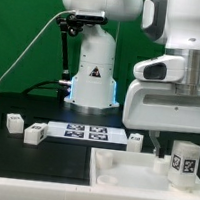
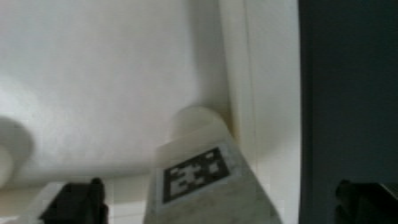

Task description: Assemble one leg

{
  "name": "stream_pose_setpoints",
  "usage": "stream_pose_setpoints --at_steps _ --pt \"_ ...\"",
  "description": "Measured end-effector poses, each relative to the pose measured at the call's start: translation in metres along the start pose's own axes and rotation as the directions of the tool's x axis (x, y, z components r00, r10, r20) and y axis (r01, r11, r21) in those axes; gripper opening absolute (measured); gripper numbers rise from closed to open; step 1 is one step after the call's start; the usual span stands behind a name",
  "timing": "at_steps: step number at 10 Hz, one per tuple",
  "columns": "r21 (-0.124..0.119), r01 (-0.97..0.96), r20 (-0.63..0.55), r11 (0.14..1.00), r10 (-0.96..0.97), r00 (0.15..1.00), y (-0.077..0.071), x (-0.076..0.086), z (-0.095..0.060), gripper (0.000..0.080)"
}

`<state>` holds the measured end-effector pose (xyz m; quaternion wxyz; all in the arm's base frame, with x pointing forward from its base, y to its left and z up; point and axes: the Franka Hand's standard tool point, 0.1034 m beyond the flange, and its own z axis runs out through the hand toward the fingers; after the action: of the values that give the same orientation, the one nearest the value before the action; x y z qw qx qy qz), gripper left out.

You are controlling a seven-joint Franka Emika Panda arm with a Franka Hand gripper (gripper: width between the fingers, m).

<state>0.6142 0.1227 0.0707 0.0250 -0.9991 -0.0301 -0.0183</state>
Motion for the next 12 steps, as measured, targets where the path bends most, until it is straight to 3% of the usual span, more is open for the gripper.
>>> stream_pose_setpoints --at_steps 2,3,4,5,6,7,10,12 --pt "0.0 0.173 0.0 0.985 -0.173 0.985 0.0012 0.0001 0.0002 0.0648" --pt "0.003 0.15 0.0 0.989 -0.15 0.989 0.0004 0.0 0.0002 0.0648" --pt "0.003 0.15 0.0 0.989 -0.15 0.989 0.0006 -0.0001 0.0002 0.0555" --pt "0.003 0.141 0.0 0.99 -0.141 0.99 0.0005 -0.0001 0.0003 0.0555" --pt "0.003 0.124 0.0 0.992 -0.124 0.992 0.0005 -0.0001 0.0003 0.0356" --pt "0.002 0.118 -0.001 0.993 -0.118 0.993 0.0012 0.0001 0.0003 0.0291" --pt "0.018 -0.276 -0.04 0.961 0.277 0.96 -0.0011 0.0006 0.0012 0.0291" --pt "0.062 -0.566 -0.048 0.822 0.569 0.821 -0.0022 0.001 0.002 0.0291"
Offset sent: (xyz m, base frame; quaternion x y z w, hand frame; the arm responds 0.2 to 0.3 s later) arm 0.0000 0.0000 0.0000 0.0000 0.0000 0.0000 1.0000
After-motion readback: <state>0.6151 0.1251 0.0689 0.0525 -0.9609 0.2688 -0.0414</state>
